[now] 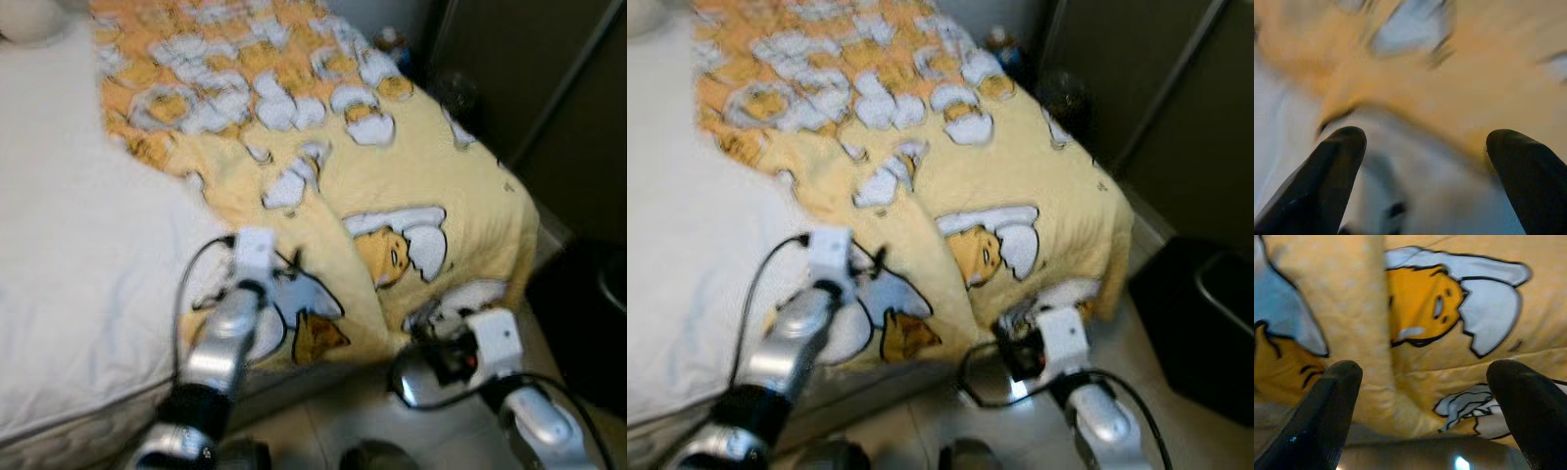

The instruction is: Clean up the room

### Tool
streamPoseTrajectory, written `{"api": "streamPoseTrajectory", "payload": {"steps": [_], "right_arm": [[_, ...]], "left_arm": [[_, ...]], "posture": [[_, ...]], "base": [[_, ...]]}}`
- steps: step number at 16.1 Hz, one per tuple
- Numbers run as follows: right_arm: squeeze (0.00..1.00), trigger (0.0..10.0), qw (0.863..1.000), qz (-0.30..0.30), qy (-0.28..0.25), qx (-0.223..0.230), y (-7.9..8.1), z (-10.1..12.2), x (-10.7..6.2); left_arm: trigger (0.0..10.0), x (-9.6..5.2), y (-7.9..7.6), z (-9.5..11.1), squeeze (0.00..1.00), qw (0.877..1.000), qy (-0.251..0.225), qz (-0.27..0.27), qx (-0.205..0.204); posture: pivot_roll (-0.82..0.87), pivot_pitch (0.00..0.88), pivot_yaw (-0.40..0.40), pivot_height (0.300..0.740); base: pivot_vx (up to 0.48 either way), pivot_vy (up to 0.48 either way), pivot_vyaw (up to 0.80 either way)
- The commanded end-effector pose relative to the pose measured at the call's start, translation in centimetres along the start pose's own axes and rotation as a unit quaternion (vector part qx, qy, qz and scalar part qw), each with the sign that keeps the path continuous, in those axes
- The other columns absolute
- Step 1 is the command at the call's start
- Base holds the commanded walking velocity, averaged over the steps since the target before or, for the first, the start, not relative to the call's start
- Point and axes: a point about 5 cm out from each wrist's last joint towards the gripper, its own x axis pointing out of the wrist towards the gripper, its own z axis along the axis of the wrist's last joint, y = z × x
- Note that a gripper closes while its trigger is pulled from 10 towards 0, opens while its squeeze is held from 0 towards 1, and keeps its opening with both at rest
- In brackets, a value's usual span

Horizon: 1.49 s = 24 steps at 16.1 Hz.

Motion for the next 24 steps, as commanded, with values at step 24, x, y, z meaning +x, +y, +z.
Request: {"api": "streamPoseTrajectory", "payload": {"steps": [24], "right_arm": [[0.0, 10.0, 0.988, 0.152, 0.024, -0.021, 3.8, 1.7, -0.5]], "left_arm": [[10.0, -9.6, -0.7, -4.2, 0.0, 0.993, -0.019, 0.054, 0.107]], "posture": [[-0.15, 0.26, -0.127, 0.71]], "base": [[0.0, 0.0, 0.0]]}}
